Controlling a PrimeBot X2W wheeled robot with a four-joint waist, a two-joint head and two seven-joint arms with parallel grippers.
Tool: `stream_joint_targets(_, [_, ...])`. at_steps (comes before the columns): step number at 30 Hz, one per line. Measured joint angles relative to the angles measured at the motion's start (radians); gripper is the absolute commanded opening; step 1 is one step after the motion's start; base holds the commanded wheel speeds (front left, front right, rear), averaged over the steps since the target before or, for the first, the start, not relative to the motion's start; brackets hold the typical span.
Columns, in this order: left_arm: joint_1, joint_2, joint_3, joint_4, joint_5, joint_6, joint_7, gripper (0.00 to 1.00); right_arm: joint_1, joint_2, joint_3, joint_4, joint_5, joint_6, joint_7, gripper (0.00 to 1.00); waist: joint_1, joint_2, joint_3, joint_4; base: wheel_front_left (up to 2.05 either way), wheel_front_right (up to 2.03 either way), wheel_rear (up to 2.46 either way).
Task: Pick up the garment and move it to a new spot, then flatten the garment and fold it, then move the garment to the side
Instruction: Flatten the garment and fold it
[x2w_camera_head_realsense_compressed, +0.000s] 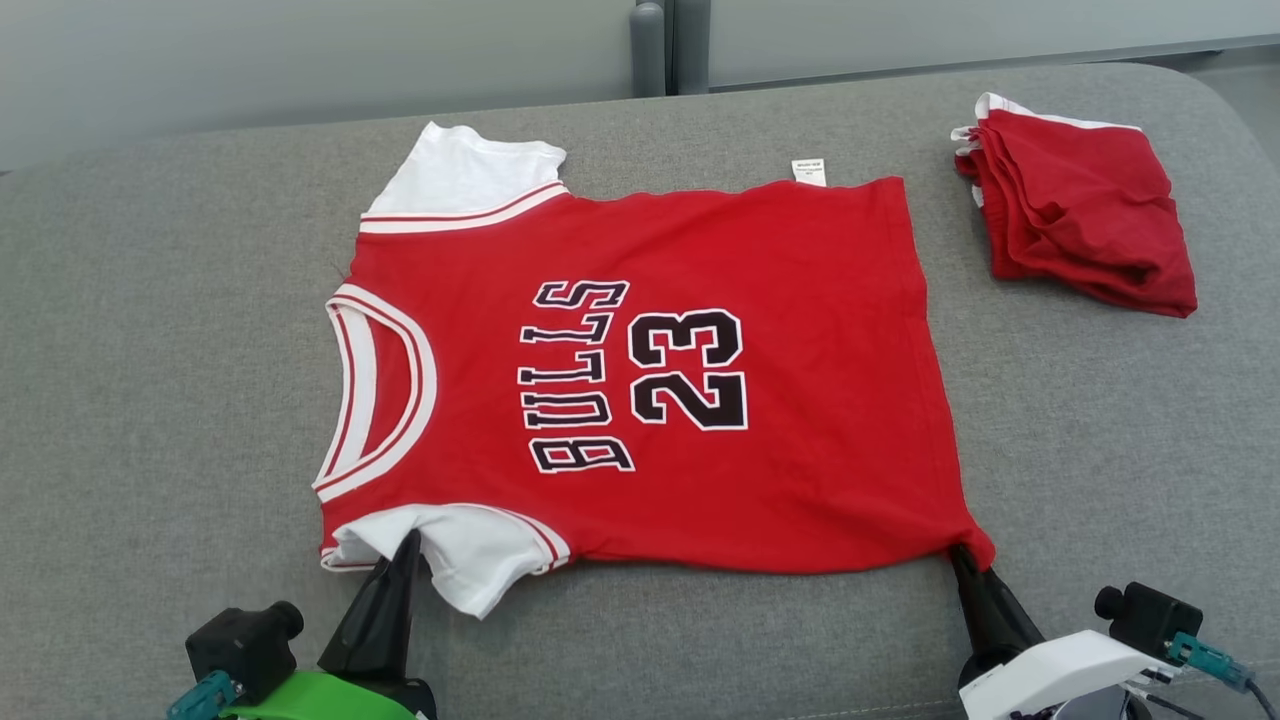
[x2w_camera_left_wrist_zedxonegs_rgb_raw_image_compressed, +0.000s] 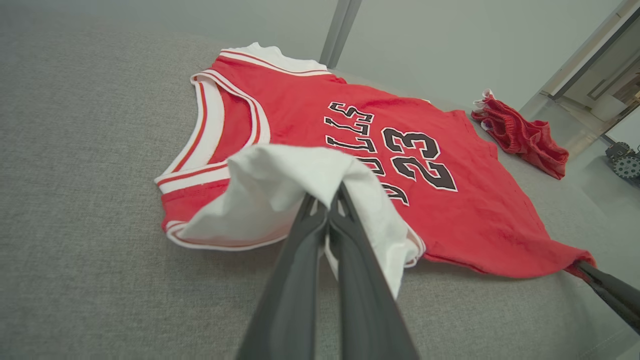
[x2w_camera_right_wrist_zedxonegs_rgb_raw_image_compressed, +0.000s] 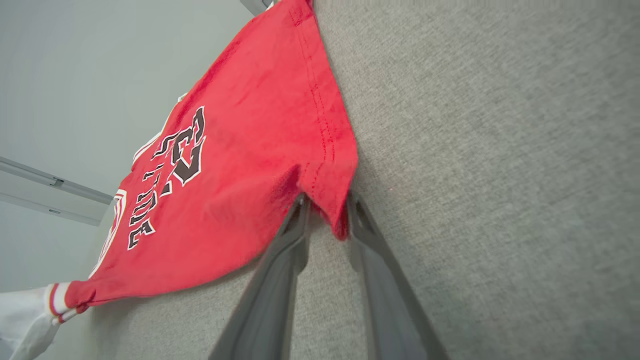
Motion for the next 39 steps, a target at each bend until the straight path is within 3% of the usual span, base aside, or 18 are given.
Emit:
stream_joint_targets(2, [0.009,0.001,0.000,-0.001,0.000,0.001,0.007,0.00,-0.007,-0.013,0.002,0.000,-0.001,0.000,-0.002,0.19,0.0000,0.0000,-0.002,0.000,0.00,0.00,0.00])
stream_joint_targets(3, [0.011,0.002,0.000,-0.001,0.000,0.001,0.007,0.00,-0.009,-0.021,0.002,-0.001,-0.002,0.000,-0.008,0.19,0.0000,0.0000,-0.002,-0.001,0.00,0.00,0.00])
stream_joint_targets(5, [0.013,0.003,0.000,-0.002,0.000,0.001,0.007,0.00,-0.009,-0.032,0.002,-0.003,-0.006,0.000,-0.009,0.03,0.0000,0.0000,-0.003,-0.002,0.00,0.00,0.00])
stream_joint_targets(6, [0.013,0.003,0.000,-0.004,0.000,0.002,0.007,0.00,-0.009,-0.039,0.003,-0.006,-0.014,0.000,-0.010,0.00,0.0000,0.0000,-0.004,-0.003,0.00,0.00,0.00])
stream_joint_targets(23, [-0.022,-0.004,0.016,-0.051,-0.012,0.017,-0.006,0.00,-0.077,-0.192,0.087,-0.106,-0.103,0.000,-0.017,0.00,0.0000,0.0000,0.006,-0.023,0.00,0.00,0.00])
stream_joint_targets(31, [-0.211,-0.010,0.047,0.044,0.009,0.040,-0.002,0.00,-0.224,-0.276,0.188,-0.100,-0.110,0.000,0.113,0.00,0.0000,0.0000,0.035,-0.024,0.00,0.00,0.00])
stream_joint_targets(39, [-0.348,-0.026,0.051,0.173,0.017,0.068,-0.002,0.00,-0.357,-0.309,0.223,-0.055,-0.106,0.000,0.209,0.00,0.0000,0.0000,0.087,-0.027,0.00,0.00,0.00])
